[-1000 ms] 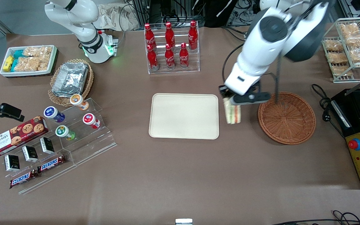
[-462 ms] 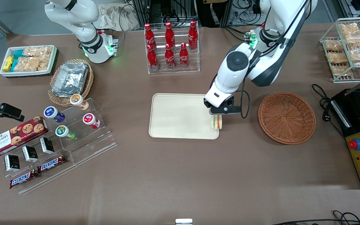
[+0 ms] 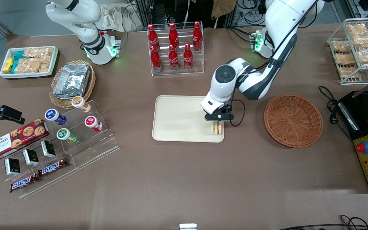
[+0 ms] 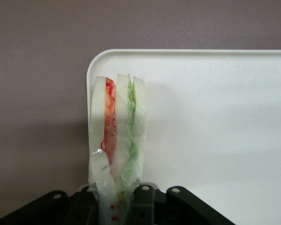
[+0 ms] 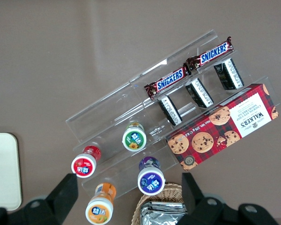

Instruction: Place sandwich from basket to tray

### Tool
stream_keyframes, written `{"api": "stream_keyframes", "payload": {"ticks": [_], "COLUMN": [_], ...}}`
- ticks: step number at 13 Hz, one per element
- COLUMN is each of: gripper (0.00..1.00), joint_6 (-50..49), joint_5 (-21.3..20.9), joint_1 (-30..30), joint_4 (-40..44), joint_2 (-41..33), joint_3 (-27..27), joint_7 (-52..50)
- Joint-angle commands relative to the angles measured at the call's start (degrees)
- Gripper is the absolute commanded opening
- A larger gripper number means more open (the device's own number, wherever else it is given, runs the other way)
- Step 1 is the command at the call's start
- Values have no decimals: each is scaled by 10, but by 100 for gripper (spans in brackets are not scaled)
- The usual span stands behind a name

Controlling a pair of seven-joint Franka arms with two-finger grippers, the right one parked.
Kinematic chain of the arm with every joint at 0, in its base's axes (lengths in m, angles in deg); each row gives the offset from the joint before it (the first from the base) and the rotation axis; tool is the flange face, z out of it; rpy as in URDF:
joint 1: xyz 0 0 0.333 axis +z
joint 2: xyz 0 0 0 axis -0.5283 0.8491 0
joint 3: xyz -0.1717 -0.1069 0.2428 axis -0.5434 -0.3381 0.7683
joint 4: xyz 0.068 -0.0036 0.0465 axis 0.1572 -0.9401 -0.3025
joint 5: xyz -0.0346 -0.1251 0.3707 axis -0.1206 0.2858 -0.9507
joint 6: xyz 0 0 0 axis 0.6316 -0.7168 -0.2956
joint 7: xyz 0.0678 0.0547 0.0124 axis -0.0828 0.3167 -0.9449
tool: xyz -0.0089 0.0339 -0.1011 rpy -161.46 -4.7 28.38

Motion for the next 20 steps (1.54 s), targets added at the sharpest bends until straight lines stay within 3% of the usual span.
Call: {"api": "stream_keyframes", "payload": {"ticks": [1, 3, 5, 13, 14, 17, 20], "gripper": [0, 0, 99, 100, 100, 100, 100], "joint_6": [19, 19, 19, -9, -22, -98, -265], "joint_5": [-50, -73, -74, -62, -48, 48, 83], "joint_1": [-9, -17, -17, -4, 1, 6, 41], "joint_4": [10, 13, 14, 28, 35, 82, 167], "joint_2": [32, 41, 41, -4, -23, -96, -154], "joint_3": [1, 1, 1, 1, 0, 2, 4], "joint_7": [-43, -65, -64, -63, -63, -58, -55]}}
